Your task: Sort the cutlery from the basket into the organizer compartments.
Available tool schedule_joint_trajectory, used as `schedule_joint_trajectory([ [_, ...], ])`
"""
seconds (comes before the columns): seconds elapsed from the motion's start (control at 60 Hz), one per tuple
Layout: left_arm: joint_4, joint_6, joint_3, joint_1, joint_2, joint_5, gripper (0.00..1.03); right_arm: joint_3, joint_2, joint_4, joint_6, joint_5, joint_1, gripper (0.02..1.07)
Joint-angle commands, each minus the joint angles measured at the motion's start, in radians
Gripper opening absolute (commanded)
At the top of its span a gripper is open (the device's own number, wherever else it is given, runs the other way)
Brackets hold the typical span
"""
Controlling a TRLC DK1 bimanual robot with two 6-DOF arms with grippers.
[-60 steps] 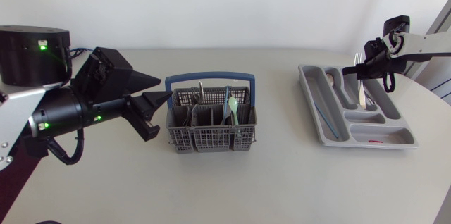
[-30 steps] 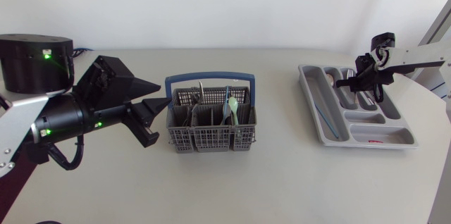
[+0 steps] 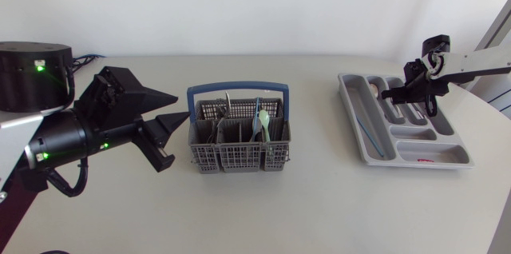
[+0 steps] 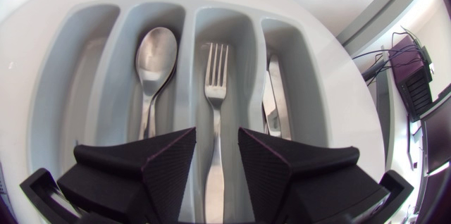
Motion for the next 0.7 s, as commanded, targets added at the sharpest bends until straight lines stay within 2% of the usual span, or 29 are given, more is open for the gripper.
schedule_joint_trajectory([
  [0.0,-0.004,0.055,-0.035,-0.007,-0.016,0.0,0.46,-0.087,-0.126,0.03,0.007,0.006,0.031,0.57],
  [0.15,-0.001,0.115,-0.041,-0.005,-0.016,-0.002,0.46,-0.263,-0.292,0.076,-0.004,-0.012,0.086,0.58],
  [0.2,0.001,0.117,-0.038,-0.004,-0.011,-0.002,0.46,-0.319,-0.348,0.09,-0.009,-0.035,0.106,0.61],
  [0.433,0.01,0.097,-0.046,-0.008,0.014,-0.011,0.46,-0.556,-0.635,0.095,-0.001,-0.052,0.266,0.6],
  [0.683,0.049,0.098,-0.057,-0.011,0.038,-0.011,0.46,-0.635,-0.876,-0.023,0.056,0.02,0.542,0.6],
])
